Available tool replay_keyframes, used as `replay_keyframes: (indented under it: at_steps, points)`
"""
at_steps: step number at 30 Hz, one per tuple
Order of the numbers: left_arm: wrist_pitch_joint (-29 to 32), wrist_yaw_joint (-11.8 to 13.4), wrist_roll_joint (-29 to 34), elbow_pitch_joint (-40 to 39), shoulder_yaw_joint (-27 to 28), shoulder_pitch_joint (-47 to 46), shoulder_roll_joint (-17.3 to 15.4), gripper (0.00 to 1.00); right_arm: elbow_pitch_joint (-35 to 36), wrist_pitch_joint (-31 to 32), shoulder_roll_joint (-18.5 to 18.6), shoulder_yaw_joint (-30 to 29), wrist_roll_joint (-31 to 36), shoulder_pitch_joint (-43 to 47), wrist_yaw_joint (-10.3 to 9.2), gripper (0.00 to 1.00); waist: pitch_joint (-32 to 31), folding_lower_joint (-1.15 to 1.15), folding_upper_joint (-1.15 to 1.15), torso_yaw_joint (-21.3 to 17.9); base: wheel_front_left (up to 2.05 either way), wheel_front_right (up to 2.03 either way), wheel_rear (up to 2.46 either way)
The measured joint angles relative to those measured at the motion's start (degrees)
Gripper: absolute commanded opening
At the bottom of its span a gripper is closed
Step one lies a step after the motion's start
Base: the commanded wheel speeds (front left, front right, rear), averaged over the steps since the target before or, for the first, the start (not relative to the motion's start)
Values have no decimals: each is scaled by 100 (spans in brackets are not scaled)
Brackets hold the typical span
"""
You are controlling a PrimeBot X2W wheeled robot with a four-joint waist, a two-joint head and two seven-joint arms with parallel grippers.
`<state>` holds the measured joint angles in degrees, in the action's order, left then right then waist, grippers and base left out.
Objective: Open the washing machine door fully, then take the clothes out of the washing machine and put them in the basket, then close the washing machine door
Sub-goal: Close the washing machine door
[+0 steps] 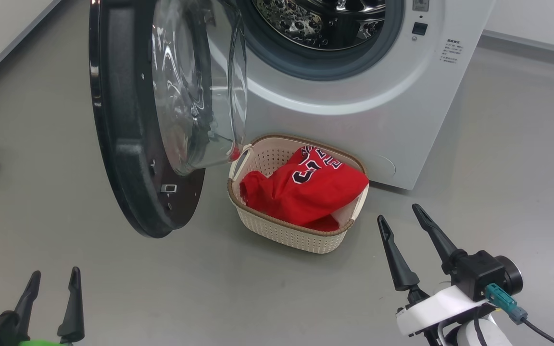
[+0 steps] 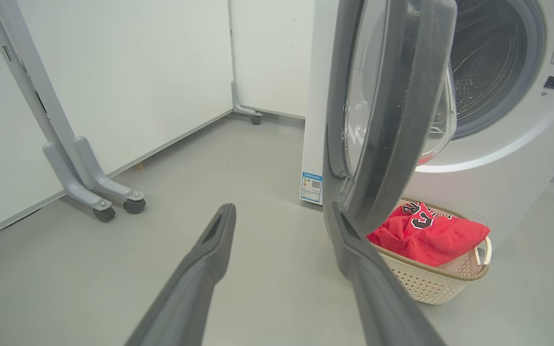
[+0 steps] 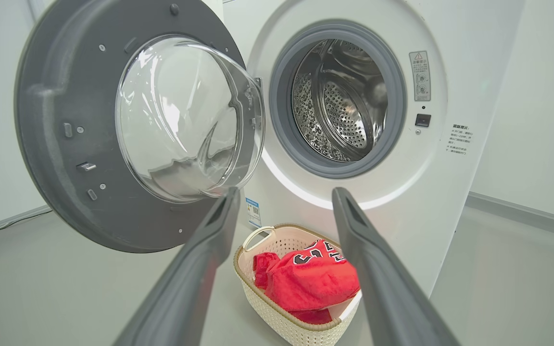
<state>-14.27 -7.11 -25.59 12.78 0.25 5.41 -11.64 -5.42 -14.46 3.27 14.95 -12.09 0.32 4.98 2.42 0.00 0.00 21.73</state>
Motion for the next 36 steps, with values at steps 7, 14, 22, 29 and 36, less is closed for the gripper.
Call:
replay_keyframes:
  at_steps: [7,14,22,29,36]
  points:
    - [-1,0,20,-33,-24,-68,-5,49,11,0,-2,-2,0,2,0,100,15,0,0,-2,0,0,0]
    - [-1,0,47,-110,-60,-77,-9,0,12,0,-4,-1,0,5,0,100,53,0,0,4,0,0,0]
    - [-1,0,48,-310,-49,-172,-60,0,12,0,-4,1,2,5,1,100,93,0,0,7,0,0,0]
    - [-16,0,31,-439,-65,-319,-207,0,11,0,-5,4,9,5,24,100,125,0,0,3,0,0,0]
    - [70,0,-1350,-456,175,-552,48,0,1,0,-8,79,19,1,47,100,186,0,0,-20,0,0,0]
